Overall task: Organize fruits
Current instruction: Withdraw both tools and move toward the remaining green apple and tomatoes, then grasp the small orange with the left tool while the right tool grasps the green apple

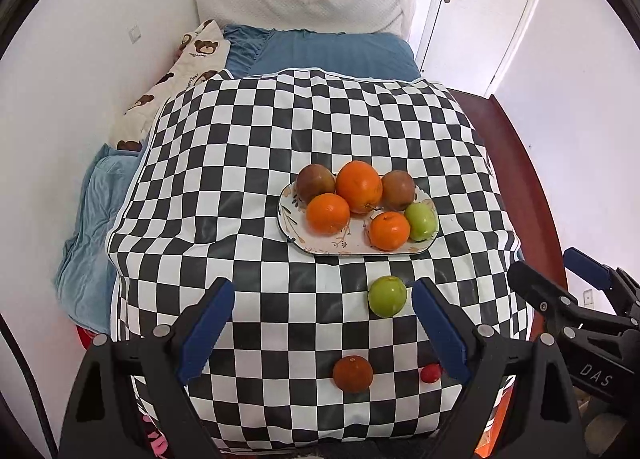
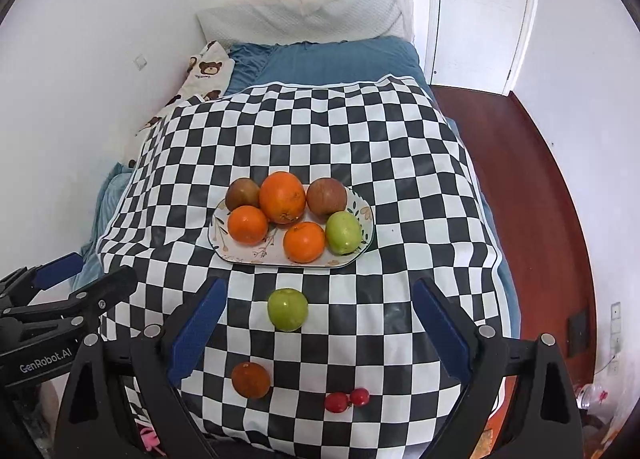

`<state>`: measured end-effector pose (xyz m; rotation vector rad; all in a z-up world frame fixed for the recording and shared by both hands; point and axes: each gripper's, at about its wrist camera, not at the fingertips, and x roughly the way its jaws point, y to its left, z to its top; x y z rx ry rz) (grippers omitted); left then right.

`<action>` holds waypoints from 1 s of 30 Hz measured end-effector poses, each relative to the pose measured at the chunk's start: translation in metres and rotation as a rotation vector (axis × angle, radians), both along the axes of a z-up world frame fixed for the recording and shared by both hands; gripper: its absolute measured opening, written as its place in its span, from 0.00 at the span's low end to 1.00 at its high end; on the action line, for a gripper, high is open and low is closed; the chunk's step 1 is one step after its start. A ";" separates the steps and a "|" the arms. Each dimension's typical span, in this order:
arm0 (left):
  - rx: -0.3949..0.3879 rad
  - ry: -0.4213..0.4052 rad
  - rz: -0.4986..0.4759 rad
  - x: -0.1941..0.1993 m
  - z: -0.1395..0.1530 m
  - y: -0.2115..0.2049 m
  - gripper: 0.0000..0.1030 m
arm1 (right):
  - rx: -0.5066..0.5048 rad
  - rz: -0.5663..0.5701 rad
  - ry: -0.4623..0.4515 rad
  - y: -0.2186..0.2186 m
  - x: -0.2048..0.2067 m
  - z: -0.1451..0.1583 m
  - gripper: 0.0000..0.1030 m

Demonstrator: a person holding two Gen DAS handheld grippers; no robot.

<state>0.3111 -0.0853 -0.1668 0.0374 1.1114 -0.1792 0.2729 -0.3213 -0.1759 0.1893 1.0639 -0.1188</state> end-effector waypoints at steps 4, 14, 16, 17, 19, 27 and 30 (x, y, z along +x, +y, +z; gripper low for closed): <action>0.006 0.004 -0.002 -0.005 -0.003 -0.002 0.88 | 0.014 -0.001 -0.008 0.001 -0.004 0.003 0.93; 0.025 0.226 -0.032 -0.001 -0.093 -0.012 1.00 | 0.143 -0.043 0.130 -0.025 0.000 -0.062 0.95; 0.028 0.333 -0.042 -0.003 -0.127 -0.016 1.00 | 0.165 -0.054 0.170 -0.032 0.000 -0.082 0.95; 0.040 0.372 -0.047 -0.004 -0.142 -0.019 1.00 | 0.179 -0.060 0.192 -0.035 0.000 -0.095 0.95; 0.049 0.447 -0.056 -0.008 -0.169 -0.022 1.00 | 0.197 -0.069 0.231 -0.040 0.001 -0.114 0.95; -0.029 0.613 -0.081 -0.010 -0.231 -0.039 0.82 | 0.224 -0.072 0.328 -0.047 0.002 -0.168 0.95; -0.028 0.650 -0.083 -0.010 -0.244 -0.045 0.51 | 0.238 -0.067 0.344 -0.047 0.007 -0.180 0.95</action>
